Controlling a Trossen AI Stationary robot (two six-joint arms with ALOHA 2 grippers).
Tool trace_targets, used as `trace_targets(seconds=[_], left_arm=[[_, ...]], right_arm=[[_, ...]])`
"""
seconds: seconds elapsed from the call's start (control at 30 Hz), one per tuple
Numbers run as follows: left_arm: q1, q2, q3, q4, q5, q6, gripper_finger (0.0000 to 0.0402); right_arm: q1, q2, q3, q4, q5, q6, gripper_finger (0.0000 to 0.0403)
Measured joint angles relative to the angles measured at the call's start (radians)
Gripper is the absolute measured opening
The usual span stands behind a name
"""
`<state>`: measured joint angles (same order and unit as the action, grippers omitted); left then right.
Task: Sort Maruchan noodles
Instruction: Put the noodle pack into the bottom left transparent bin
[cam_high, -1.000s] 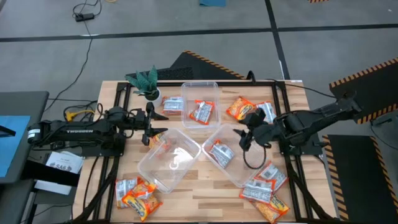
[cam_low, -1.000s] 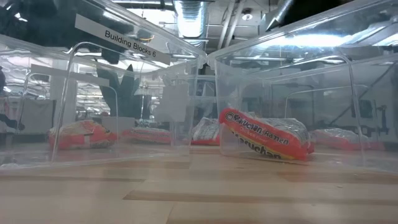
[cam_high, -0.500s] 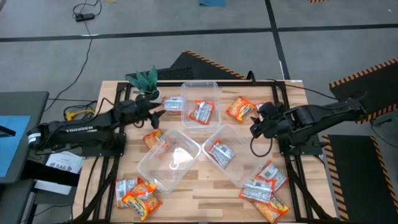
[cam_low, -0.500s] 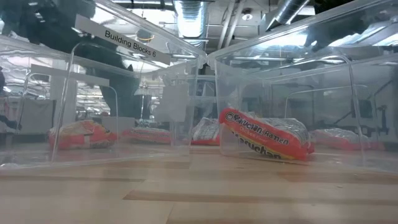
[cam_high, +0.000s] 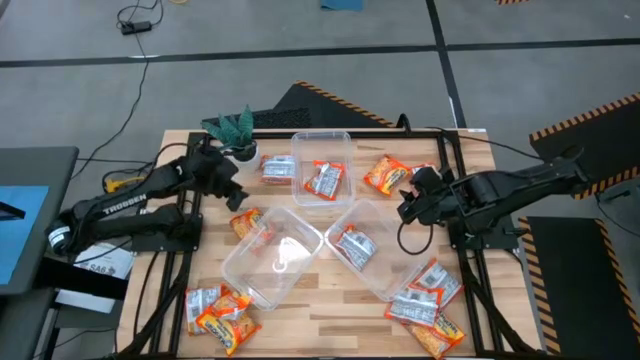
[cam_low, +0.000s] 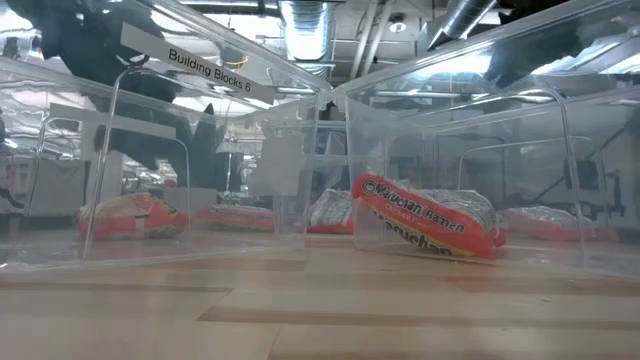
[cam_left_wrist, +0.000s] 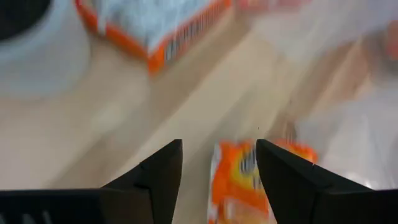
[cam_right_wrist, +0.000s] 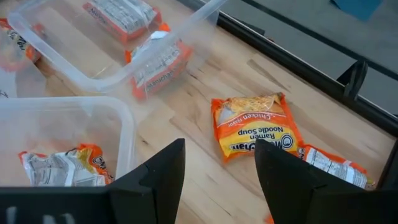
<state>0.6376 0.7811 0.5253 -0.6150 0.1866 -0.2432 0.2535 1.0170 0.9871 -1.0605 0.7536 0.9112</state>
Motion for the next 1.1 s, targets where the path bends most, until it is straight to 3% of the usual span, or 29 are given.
trace_targets(seconds=[0.27, 0.53, 0.8, 1.1], left_arm=[[-0.036, 0.062, -0.004, -0.049, 0.194, -0.101, 0.0179], [-0.139, 0.140, -0.004, -0.085, 0.160, -0.224, 0.0178], [-0.246, 0.185, -0.005, -0.068, -0.009, -0.284, 0.0178], [-0.322, 0.232, -0.006, -0.013, -0.020, -0.303, 0.0178]], right_arm=[[0.000, 0.036, 0.000, -0.001, -0.003, -0.003, 0.0214], [0.000, 0.036, 0.000, -0.001, -0.010, -0.002, 0.0214], [0.000, 0.036, 0.000, -0.001, -0.011, -0.002, 0.0214], [0.002, 0.036, 0.000, -0.001, -0.012, -0.003, 0.0214]])
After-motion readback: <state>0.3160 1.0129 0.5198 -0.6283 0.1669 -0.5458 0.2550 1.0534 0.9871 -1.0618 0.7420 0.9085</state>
